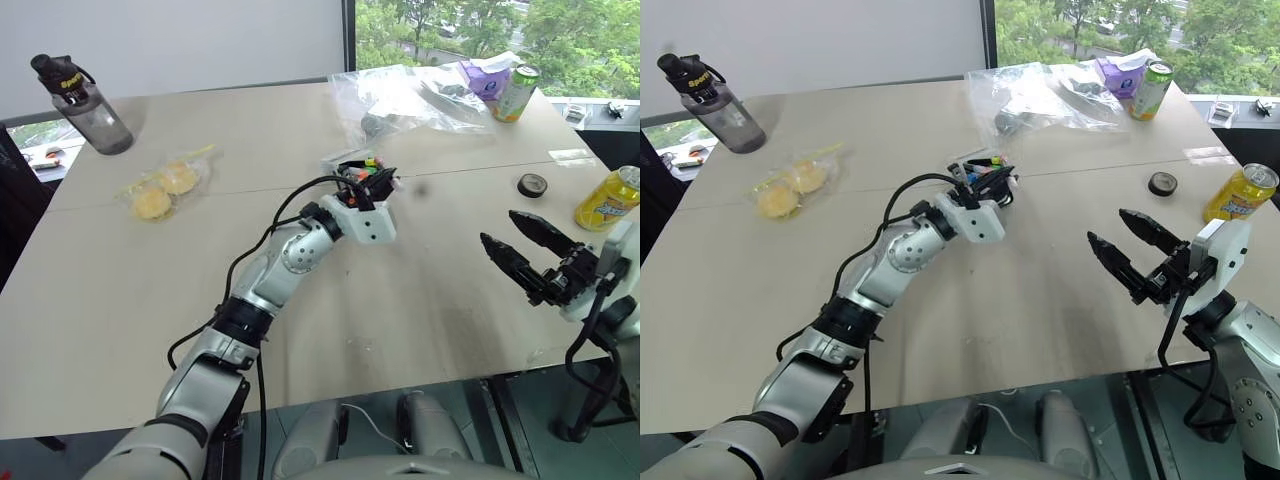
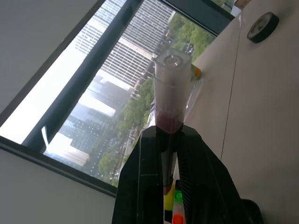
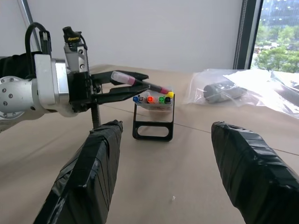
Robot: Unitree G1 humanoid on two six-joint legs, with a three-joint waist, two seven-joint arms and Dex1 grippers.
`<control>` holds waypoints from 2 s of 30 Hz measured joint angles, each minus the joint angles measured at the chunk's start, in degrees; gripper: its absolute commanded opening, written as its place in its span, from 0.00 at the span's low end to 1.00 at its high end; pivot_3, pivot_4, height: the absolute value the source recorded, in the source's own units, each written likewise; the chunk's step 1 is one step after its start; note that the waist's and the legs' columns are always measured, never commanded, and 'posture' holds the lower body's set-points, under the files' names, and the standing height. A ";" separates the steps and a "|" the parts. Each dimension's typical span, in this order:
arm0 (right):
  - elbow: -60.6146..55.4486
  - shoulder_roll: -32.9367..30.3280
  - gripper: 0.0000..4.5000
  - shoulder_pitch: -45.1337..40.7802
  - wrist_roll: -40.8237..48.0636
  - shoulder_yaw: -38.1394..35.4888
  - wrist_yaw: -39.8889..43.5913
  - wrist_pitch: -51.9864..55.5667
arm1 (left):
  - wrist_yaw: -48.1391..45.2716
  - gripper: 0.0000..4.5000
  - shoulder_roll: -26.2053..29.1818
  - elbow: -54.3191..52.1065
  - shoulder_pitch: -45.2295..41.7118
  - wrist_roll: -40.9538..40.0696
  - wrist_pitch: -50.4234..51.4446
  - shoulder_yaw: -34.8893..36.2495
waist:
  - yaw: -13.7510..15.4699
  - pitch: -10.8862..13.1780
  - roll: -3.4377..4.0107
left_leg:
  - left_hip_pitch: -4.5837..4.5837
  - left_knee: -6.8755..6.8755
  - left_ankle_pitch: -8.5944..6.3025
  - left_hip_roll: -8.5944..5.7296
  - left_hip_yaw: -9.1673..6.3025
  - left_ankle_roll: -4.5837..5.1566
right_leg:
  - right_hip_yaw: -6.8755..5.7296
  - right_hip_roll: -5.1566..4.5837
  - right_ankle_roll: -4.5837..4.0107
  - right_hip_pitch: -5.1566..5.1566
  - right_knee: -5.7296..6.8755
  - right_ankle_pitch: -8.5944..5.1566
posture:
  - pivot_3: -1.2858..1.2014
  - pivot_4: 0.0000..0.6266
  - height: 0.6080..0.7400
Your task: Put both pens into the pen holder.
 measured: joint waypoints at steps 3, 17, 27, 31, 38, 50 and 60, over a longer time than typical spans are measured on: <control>0.00 -0.17 0.72 -0.02 0.07 0.00 0.01 0.00 | -0.10 0.00 0.51 -0.14 0.36 0.00 1.28 0.62 | 0.04 0.00 0.00 | 0.00 0.00 0.00 0.00 -0.01 0.00 | -0.01 -0.01 0.00 0.00 0.00 0.00 | 0.52 0.24 1.00; 0.00 -0.33 0.72 0.01 0.07 -0.01 -0.12 -0.01 | 0.82 0.00 1.38 1.89 -0.63 2.51 5.14 0.84 | 0.02 0.00 0.00 | 0.00 0.00 0.00 0.00 0.00 0.00 | -0.01 -0.01 0.00 0.00 0.00 0.00 | 0.52 0.24 1.00; -0.02 -0.31 0.76 -0.02 0.02 0.03 -0.22 -0.04 | 3.45 0.92 1.60 5.52 -3.84 3.34 6.00 0.91 | 0.00 0.00 0.00 | -0.01 0.00 0.00 0.00 0.00 0.00 | -0.01 -0.02 0.00 0.00 0.00 0.00 | 0.52 0.24 1.00; -0.02 -0.31 0.76 -0.48 0.02 0.03 -0.22 -0.04 | 4.38 1.00 1.74 5.54 -3.90 4.14 5.98 0.90 | -0.01 0.00 0.00 | -0.01 0.00 0.00 0.00 0.00 0.00 | -0.01 -0.01 0.00 0.00 0.00 0.00 | 0.52 0.24 1.00; 0.18 -0.33 0.76 -1.21 -0.09 0.03 -0.05 -0.04 | 4.24 1.00 0.62 5.02 -3.25 -0.35 4.33 2.18 | 0.01 0.00 0.00 | -0.01 0.00 0.00 0.00 0.00 0.00 | -0.01 -0.04 0.00 0.00 0.00 0.00 | 0.52 0.24 1.00; 8.69 -2.11 0.76 3.30 -8.31 1.93 7.00 -5.31 | -17.69 1.00 -3.06 -14.19 9.49 -39.46 16.79 12.41 | -0.35 -0.06 0.06 | 0.08 0.02 0.00 0.02 0.09 0.00 | 0.12 -0.02 0.00 0.02 0.04 0.00 | 0.52 0.24 1.00; 15.63 -2.19 0.76 1.86 -13.13 4.99 11.14 -10.21 | -25.73 1.00 11.46 -33.03 31.67 -52.52 38.77 17.74 | -0.98 -0.08 0.11 | 0.17 -0.02 -0.01 0.08 0.14 0.01 | 0.30 0.03 -0.01 0.07 0.04 0.00 | 0.52 0.24 1.00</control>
